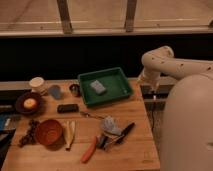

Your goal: Place brush in red bowl

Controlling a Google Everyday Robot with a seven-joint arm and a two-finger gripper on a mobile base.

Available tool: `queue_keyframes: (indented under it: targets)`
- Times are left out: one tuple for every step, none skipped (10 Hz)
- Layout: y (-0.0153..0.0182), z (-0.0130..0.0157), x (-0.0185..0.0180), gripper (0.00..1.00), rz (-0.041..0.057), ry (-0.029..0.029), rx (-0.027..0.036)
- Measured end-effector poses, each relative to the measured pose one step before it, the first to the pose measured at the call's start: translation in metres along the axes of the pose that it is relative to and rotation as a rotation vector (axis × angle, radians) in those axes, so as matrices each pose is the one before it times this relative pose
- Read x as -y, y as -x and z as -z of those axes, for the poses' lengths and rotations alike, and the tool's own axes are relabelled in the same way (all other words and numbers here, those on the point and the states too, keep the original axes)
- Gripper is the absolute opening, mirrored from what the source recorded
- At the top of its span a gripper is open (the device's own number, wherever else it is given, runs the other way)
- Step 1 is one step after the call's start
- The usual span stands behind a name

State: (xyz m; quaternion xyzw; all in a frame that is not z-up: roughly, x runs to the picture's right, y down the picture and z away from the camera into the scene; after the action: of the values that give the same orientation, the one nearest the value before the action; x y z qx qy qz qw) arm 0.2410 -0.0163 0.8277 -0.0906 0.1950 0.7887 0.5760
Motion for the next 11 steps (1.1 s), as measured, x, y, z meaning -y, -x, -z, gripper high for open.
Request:
queue_keyframes:
  targets:
    - [-0.00623, -0.00195, -0.01068, 0.62, 0.02289, -0.00956, -0.02064]
    - [-0.01012, -0.00510, -0.01453, 0.62, 0.02668, -0.01460, -0.02408]
    - [-0.01878, -0.00798, -0.01944, 0.62, 0.01919, -0.02345, -0.03318]
    - [-0.01704, -0.00804, -0.00956, 0.62, 0.00247, -0.02399, -0.03203]
    - [-0.01092, -0.00726, -0.00328, 0.62, -0.00702, -0.01493, -0.02190]
    - [-0.00821, -0.00517, 0.00046, 0.62, -0.01397, -0.01069, -0.02221]
    - [-0.00868, -0.00474, 0.00708, 0.62, -0.02919, -0.00715, -0.02982]
    - [-0.00972, -0.00495, 0.01186, 0.62, -0.02903, -0.00705, -0.02706]
    - [-0.00966, -0.00389, 0.01171, 0.62, -0.02593, -0.00366, -0.02590]
    - [-0.01647, -0.00463, 0.01880, 0.62, -0.03216, -0.00895, -0.02857]
    - [-0.00539, -0.00166, 0.00865, 0.62, -0.01075, -0.00648, -0.00574]
